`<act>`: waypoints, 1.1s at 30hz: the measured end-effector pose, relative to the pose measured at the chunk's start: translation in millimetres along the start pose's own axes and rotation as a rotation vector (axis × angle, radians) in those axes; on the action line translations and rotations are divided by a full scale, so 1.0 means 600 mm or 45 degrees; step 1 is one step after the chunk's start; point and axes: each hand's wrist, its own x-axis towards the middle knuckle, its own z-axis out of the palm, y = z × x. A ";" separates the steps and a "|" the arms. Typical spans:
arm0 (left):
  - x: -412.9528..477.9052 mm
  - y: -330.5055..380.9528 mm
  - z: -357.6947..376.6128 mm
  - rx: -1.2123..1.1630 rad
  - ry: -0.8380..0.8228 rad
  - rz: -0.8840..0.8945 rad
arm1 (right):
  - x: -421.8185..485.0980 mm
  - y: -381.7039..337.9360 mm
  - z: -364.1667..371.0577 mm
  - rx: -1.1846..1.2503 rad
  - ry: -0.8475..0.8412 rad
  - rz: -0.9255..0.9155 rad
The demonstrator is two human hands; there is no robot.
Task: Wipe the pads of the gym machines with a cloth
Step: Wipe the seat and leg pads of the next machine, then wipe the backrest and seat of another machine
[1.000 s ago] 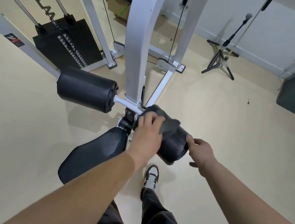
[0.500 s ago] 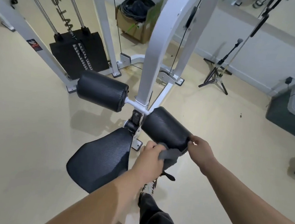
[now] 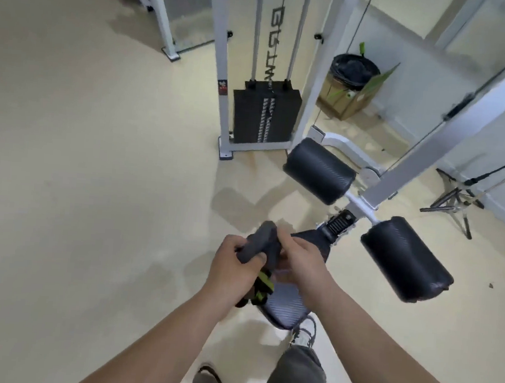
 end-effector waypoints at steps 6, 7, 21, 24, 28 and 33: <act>-0.003 -0.030 -0.206 -0.333 0.132 -0.151 | 0.010 -0.027 0.201 -0.154 -0.254 0.027; 0.003 -0.035 -0.238 -0.401 0.169 -0.202 | 0.016 -0.036 0.232 -0.212 -0.290 0.026; -0.108 -0.166 -0.694 -1.083 0.734 -0.156 | -0.001 -0.097 0.835 -1.028 -1.319 -0.111; -0.132 -0.199 -0.803 -1.177 0.940 -0.140 | -0.036 -0.076 0.989 -1.071 -1.356 -0.118; -0.140 -0.249 -0.966 -0.938 1.271 -0.206 | -0.081 -0.048 1.187 -1.101 -1.341 -0.173; -0.133 -0.274 -1.189 -0.674 1.497 -0.133 | -0.130 -0.052 1.412 -1.082 -1.333 -0.269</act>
